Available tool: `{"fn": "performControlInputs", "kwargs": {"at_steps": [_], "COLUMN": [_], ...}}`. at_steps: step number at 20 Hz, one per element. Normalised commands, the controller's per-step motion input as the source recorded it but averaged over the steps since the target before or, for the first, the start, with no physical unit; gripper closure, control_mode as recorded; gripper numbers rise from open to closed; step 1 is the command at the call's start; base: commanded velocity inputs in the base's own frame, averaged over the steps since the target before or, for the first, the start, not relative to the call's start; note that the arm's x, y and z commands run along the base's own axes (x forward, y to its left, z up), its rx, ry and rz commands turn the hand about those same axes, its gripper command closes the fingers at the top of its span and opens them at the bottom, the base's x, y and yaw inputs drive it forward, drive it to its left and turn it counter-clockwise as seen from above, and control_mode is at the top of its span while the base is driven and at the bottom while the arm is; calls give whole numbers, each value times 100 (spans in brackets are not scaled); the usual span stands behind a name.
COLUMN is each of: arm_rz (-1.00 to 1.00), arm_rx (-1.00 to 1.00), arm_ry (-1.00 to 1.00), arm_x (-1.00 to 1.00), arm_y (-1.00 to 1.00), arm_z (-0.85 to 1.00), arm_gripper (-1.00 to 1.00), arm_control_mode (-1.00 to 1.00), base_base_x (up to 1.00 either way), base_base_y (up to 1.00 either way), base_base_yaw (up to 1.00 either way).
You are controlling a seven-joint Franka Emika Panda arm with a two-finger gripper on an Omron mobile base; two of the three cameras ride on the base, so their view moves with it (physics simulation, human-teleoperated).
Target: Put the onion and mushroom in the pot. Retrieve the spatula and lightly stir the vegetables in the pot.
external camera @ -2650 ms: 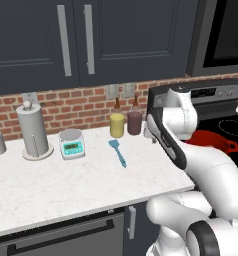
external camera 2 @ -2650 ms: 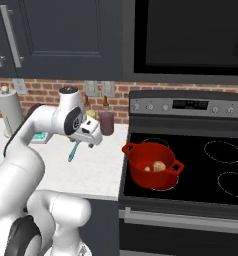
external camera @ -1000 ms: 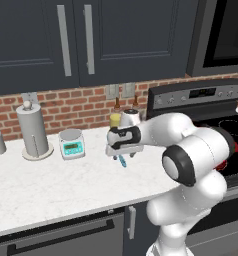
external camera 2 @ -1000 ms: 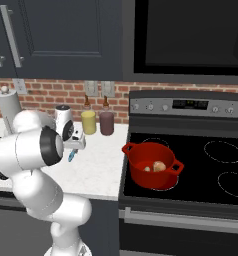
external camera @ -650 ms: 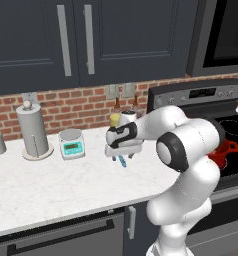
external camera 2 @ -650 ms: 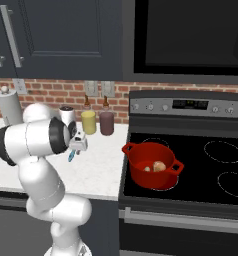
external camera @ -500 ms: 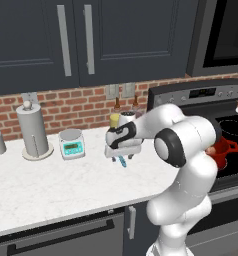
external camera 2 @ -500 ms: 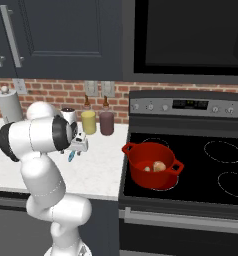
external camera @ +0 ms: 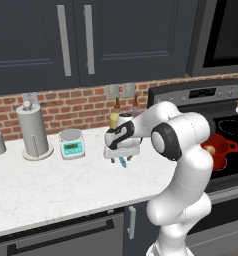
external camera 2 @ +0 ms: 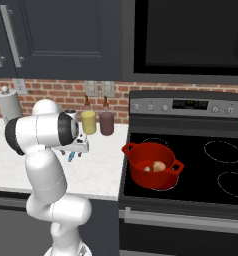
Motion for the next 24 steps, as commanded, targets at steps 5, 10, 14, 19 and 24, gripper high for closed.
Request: {"fn": "performControlInputs", "kwargs": {"at_steps": [5,10,14,19,24], "arm_rz": [0,0,0,0,0], "arm_rx": [0,0,0,0,0], "arm_ry": [0,2,0,0,0], "arm_x": [2,0,0,0,0], "arm_y": [0,0,0,0,0], "arm_z": [-5,-3,0,0,0], "arm_gripper": [100,100,100,100,100], "arm_control_mode": [-100,-100,-100,-100,-100], "base_base_x": [0,0,0,0,0], "base_base_y": [0,0,0,0,0], "base_base_yaw": [0,0,0,0,0]}}
